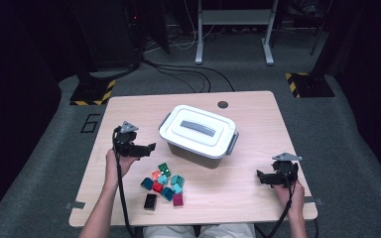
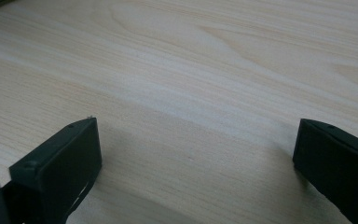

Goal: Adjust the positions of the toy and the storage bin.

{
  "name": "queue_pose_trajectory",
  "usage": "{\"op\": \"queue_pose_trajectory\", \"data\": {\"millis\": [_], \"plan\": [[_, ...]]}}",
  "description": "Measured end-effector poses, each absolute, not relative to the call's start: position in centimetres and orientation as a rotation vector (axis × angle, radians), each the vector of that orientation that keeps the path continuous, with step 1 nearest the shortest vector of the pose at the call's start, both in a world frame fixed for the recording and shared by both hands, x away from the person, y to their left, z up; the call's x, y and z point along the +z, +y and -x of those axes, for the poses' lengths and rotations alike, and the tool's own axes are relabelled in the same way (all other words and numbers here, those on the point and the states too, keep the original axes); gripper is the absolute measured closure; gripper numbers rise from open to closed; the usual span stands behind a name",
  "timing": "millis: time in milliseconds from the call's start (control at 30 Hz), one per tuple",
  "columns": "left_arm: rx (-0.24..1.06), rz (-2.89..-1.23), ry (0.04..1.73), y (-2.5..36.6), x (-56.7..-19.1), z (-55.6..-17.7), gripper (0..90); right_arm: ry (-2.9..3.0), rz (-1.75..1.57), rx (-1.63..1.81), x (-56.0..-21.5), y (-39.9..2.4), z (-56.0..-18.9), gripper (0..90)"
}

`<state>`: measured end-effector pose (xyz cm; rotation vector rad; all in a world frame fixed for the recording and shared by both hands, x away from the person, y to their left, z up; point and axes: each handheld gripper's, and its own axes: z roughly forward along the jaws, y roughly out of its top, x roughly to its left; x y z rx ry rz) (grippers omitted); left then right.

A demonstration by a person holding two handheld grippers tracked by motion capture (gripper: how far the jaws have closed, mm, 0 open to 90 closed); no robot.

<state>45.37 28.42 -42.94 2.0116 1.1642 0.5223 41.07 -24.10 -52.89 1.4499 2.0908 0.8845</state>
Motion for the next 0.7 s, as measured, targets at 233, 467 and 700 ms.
{"op": "queue_pose_trajectory", "data": {"millis": [233,467,700], "plan": [[0.506,-1.988,1.249,31.0,-45.4,-44.2,6.9,2.093,-1.448,0.89,-52.9,-24.1,-41.1,0.7],[0.508,-1.982,1.322,33.0,-48.2,-43.6,6.8,2.093,-1.448,0.889,-52.9,-24.1,-41.1,0.7],[0.516,-1.989,1.372,34.3,-50.3,-43.2,6.9,2.093,-1.448,0.89,-52.9,-24.1,-41.1,0.8]]}}
